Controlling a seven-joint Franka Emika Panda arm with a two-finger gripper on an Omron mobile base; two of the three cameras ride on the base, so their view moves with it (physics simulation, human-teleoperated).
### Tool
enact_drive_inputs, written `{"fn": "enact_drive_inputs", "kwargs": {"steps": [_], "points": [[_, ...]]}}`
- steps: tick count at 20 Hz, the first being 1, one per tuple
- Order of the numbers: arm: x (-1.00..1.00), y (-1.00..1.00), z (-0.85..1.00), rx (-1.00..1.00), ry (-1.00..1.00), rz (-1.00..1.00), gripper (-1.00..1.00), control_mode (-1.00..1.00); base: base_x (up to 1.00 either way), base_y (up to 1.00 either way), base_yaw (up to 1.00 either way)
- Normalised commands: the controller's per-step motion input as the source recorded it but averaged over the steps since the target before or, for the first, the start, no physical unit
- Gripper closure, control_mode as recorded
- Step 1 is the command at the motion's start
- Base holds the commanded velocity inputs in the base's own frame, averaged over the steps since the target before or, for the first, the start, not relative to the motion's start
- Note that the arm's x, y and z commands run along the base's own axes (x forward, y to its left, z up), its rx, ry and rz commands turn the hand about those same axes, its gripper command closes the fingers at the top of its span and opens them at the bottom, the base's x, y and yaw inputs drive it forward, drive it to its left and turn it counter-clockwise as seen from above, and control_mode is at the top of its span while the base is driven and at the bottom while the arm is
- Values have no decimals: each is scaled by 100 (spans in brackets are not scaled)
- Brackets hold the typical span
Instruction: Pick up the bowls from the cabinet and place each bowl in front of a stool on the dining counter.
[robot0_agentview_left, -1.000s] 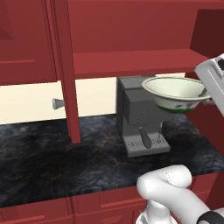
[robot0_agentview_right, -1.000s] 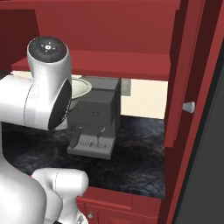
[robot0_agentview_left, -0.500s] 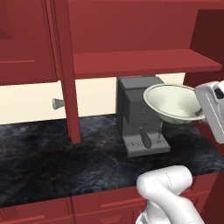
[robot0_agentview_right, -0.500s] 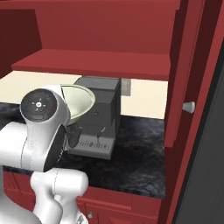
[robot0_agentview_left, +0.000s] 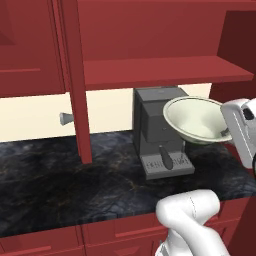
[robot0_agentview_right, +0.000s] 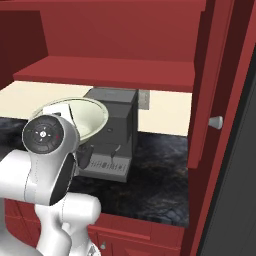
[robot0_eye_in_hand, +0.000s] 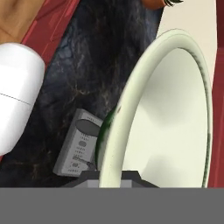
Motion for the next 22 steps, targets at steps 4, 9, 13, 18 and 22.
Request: {"fn": "enact_drive_inputs", "kwargs": {"steps": [4,9,13,18,22], "points": [[-5,0,-1,0,0,0,100,100,-34,0,-1],[0,0,0,0,0,0,100,100,-100,0,-11],[0,0,0,0,0,0,100,100,-100,-21,-20],[0,0,0,0,0,0,100,100,-96,-34,-53],[0,0,0,0,0,0,100,100,-76,-48,-66]]}}
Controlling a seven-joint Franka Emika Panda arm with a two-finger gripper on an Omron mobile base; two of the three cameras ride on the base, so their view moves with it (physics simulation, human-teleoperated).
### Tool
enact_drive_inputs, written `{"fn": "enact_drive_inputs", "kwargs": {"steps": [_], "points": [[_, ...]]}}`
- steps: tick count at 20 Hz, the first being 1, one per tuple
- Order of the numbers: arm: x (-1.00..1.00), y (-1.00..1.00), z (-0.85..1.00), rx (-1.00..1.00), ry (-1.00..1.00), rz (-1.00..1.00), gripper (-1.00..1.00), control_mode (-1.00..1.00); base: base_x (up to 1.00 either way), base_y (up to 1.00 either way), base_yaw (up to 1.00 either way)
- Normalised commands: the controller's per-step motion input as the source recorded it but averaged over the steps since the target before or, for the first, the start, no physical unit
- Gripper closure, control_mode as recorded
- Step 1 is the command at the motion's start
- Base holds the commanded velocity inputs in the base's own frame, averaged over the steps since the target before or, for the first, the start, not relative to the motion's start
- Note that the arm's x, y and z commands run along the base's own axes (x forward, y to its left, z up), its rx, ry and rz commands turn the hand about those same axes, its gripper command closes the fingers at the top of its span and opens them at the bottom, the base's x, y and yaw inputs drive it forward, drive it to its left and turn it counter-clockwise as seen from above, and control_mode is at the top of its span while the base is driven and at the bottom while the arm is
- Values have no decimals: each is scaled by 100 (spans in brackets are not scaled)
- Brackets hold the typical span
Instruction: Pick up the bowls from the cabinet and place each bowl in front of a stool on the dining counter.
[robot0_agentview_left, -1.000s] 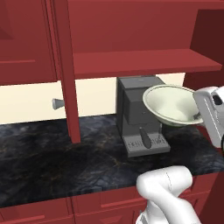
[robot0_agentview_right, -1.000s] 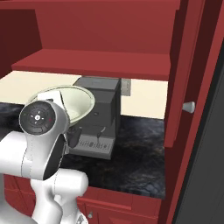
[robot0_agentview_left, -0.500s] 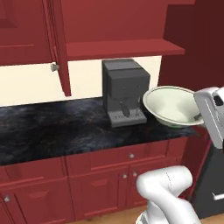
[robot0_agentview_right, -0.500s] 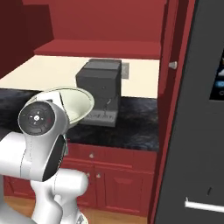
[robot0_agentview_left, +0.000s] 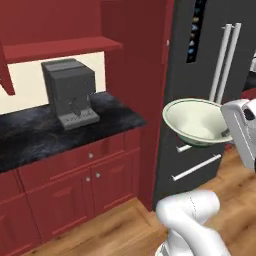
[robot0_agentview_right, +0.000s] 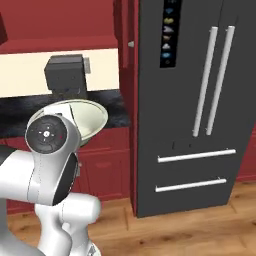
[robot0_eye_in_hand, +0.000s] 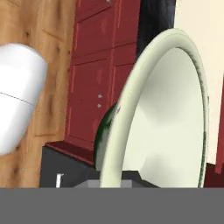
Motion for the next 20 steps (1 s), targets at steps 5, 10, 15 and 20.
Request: {"fn": "enact_drive_inputs", "kwargs": {"steps": [5,10,15,20], "points": [[0,0,0,0,0,0,100,100,-43,-78,-66],[0,0,0,0,0,0,100,100,-19,-79,-71],[0,0,0,0,0,0,100,100,-24,-66,-75],[0,0,0,0,0,0,100,100,-12,-23,-90]]}}
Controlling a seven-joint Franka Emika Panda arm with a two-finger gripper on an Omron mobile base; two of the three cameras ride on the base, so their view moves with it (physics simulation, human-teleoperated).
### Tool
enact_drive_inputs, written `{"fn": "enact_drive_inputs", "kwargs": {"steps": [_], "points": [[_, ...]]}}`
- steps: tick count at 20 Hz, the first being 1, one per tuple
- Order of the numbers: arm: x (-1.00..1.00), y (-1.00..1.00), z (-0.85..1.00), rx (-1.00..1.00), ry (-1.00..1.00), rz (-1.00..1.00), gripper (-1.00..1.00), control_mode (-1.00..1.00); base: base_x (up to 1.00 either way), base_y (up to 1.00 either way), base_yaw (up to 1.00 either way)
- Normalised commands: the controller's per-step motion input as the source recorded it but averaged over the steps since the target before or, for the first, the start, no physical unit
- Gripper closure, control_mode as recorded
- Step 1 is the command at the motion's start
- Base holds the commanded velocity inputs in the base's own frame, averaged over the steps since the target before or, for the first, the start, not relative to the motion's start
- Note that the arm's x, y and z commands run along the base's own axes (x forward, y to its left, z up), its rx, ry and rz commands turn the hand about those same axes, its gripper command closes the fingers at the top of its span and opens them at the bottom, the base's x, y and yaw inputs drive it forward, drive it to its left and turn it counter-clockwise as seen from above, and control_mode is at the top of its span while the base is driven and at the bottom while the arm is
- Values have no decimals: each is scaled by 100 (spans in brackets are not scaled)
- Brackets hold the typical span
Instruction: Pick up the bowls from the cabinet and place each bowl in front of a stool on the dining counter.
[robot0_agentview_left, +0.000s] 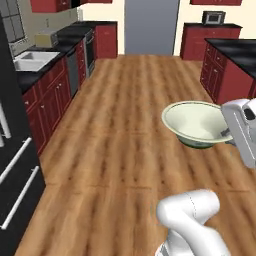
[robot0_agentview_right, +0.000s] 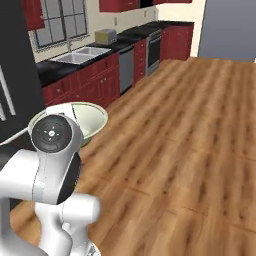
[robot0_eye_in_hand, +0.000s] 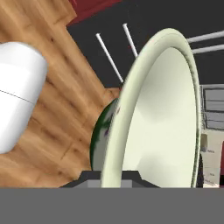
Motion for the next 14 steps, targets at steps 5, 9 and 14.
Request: {"fn": "enact_drive_inputs", "kwargs": {"steps": [5,9,14], "points": [[0,0,0,0,0,0,100,100,-25,-26,-85],[0,0,0,0,0,0,100,100,-7,-41,-78],[0,0,0,0,0,0,100,100,61,-30,-58]]}}
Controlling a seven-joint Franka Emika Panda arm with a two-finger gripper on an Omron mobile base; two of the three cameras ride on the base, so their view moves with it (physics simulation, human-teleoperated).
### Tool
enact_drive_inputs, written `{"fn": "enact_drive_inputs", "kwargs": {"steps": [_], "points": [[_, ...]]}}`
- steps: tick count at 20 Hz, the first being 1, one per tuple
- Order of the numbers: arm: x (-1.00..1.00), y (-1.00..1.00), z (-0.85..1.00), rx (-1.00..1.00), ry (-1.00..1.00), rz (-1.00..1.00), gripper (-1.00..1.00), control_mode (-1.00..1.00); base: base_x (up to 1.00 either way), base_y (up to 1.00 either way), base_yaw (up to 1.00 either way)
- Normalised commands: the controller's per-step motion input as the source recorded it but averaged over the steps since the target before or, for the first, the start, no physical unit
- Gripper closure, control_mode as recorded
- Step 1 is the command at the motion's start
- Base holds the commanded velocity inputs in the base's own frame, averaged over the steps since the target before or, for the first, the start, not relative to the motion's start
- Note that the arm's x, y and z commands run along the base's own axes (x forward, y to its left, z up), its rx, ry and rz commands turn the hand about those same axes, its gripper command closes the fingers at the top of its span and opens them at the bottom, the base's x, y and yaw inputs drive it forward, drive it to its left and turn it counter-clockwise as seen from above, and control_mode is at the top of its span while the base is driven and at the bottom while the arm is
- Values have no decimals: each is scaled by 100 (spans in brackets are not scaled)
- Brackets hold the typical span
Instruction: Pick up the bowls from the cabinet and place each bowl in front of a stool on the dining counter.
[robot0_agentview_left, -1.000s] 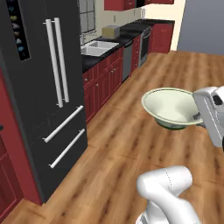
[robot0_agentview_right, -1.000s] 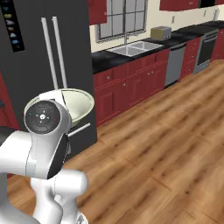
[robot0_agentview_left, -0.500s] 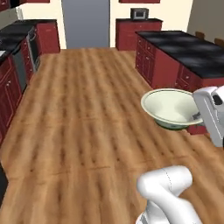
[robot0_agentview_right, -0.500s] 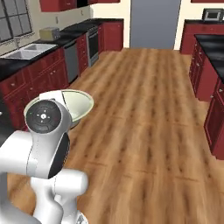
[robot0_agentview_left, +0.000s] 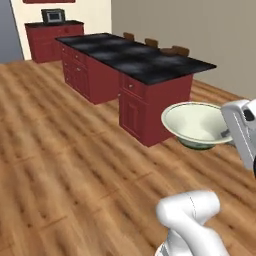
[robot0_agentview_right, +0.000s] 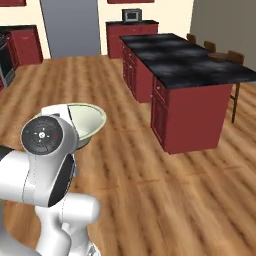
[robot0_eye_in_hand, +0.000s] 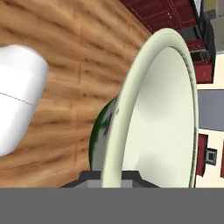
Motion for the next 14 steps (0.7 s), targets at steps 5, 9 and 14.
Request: {"fn": "enact_drive_inputs", "kwargs": {"steps": [5,9,14], "points": [[0,0,0,0,0,0,100,100,94,-67,-38],[0,0,0,0,0,0,100,100,98,-77,-18],[0,0,0,0,0,0,100,100,94,-72,-8]]}}
